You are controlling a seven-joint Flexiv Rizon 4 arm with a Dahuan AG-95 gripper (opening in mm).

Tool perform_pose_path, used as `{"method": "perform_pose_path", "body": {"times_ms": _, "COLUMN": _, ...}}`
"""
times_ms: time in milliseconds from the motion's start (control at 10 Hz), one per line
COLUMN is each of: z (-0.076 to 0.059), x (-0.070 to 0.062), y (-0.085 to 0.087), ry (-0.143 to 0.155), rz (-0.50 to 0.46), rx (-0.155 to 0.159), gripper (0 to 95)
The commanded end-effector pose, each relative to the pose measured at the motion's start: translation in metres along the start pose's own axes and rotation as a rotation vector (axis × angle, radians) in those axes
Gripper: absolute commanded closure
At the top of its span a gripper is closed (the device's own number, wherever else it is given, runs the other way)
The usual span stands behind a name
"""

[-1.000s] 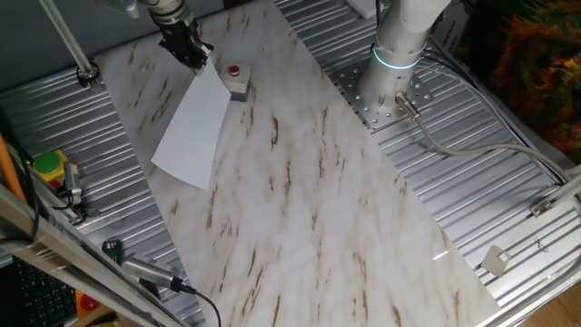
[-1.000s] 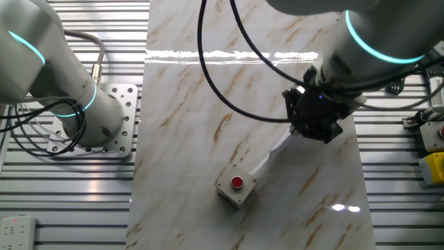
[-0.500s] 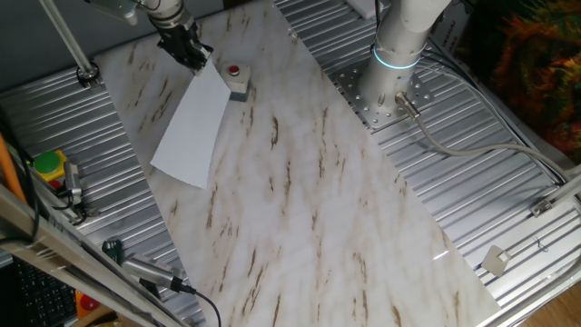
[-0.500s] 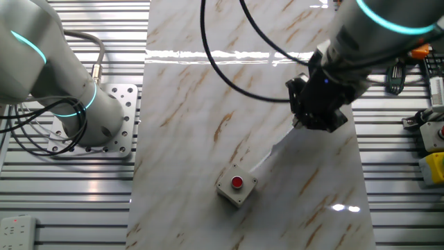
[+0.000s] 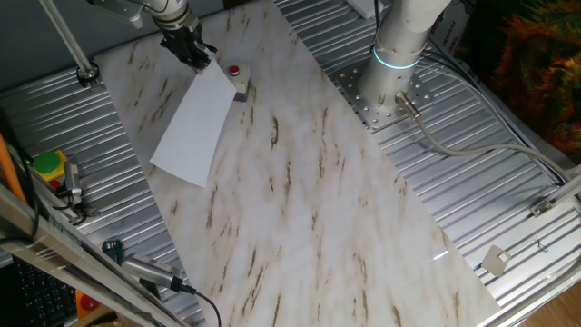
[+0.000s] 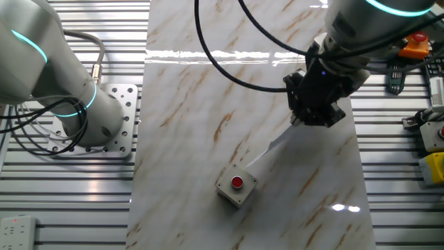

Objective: Flip over and spread out the paper that is laid flat on the table

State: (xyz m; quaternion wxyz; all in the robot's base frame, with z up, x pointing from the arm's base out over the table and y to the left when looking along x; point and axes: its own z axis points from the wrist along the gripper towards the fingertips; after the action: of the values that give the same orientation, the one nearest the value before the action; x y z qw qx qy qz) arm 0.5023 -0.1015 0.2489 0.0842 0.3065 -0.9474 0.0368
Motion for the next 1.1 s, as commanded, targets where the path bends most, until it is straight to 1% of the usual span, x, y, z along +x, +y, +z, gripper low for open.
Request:
{"method": "perform_pose_path", "body": {"times_ms": 100, "z": -0.004, "x": 0.003, "y": 0.004, "ry": 0.002, "rz": 0.001, "rx": 0.008, "gripper": 95.0}}
{"method": "perform_pose_path", "body": {"times_ms": 300, "z": -0.010, "x": 0.006, "y": 0.007, "ry": 0.021, "rz": -0.003, "rx": 0.032, "gripper": 95.0}}
{"method": "perform_pose_path", "body": {"times_ms": 400, "z": -0.011, "x": 0.006, "y": 0.009, "ry": 0.025, "rz": -0.004, "rx": 0.041, "gripper": 95.0}}
{"method": "perform_pose_path", "body": {"times_ms": 500, "z": -0.013, "x": 0.007, "y": 0.011, "ry": 0.033, "rz": -0.010, "rx": 0.059, "gripper": 95.0}}
{"method": "perform_pose_path", "body": {"times_ms": 800, "z": -0.018, "x": 0.007, "y": 0.018, "ry": 0.046, "rz": 0.000, "rx": 0.076, "gripper": 95.0}}
{"method": "perform_pose_path", "body": {"times_ms": 1000, "z": -0.023, "x": 0.010, "y": 0.027, "ry": 0.065, "rz": 0.005, "rx": 0.103, "gripper": 95.0}}
{"method": "perform_pose_path", "body": {"times_ms": 1100, "z": -0.025, "x": 0.010, "y": 0.029, "ry": 0.069, "rz": 0.005, "rx": 0.111, "gripper": 95.0}}
